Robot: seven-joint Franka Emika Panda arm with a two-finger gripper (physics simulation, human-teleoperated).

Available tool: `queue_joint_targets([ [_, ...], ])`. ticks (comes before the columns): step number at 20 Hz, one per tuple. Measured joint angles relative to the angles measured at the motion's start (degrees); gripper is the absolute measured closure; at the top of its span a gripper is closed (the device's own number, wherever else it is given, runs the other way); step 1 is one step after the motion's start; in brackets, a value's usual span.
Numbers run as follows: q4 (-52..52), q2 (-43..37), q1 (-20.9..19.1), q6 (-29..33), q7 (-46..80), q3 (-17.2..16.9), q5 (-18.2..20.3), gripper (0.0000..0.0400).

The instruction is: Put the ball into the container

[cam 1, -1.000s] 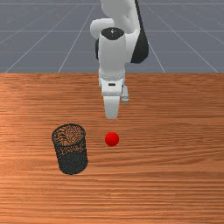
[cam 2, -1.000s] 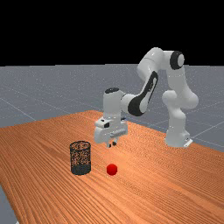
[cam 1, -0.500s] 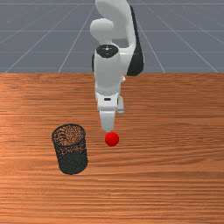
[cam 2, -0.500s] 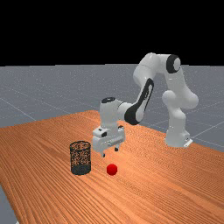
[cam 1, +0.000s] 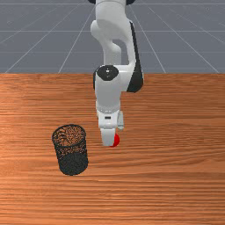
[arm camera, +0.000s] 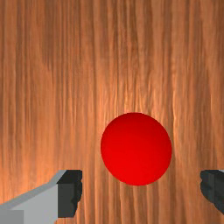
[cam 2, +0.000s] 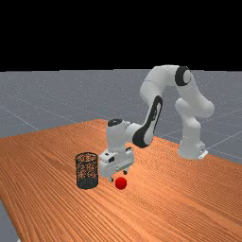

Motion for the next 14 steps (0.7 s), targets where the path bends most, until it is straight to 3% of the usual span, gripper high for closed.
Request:
queue_joint_targets([
  [4,-1.43,0.80,0.33,3.63,0.95,-0.08,0.18,0.0000],
  [14,0.94,3.21,1.36,1.86,1.78,0.21,0.04,0.0000],
])
